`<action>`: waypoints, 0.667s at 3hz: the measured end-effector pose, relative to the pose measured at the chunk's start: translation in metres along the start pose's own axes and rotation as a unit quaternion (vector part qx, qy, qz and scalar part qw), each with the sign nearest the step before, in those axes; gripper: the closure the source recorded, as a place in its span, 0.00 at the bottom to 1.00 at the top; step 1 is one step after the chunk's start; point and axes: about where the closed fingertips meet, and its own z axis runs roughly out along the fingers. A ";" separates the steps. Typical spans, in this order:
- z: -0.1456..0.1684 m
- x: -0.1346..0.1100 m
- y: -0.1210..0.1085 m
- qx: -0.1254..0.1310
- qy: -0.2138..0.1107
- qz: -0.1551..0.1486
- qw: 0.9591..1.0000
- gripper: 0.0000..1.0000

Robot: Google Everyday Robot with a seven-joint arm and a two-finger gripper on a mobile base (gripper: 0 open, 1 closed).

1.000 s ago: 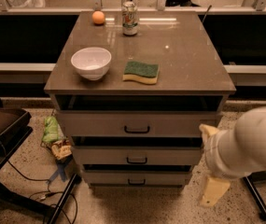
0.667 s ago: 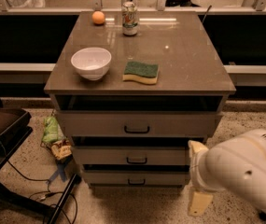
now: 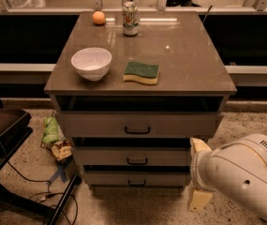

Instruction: Open bottom drawer

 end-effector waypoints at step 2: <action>0.044 -0.017 0.015 -0.018 0.017 -0.017 1.000 0.00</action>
Offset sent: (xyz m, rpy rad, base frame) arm 0.0193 0.0476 -0.1389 -0.0456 0.0691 -0.0801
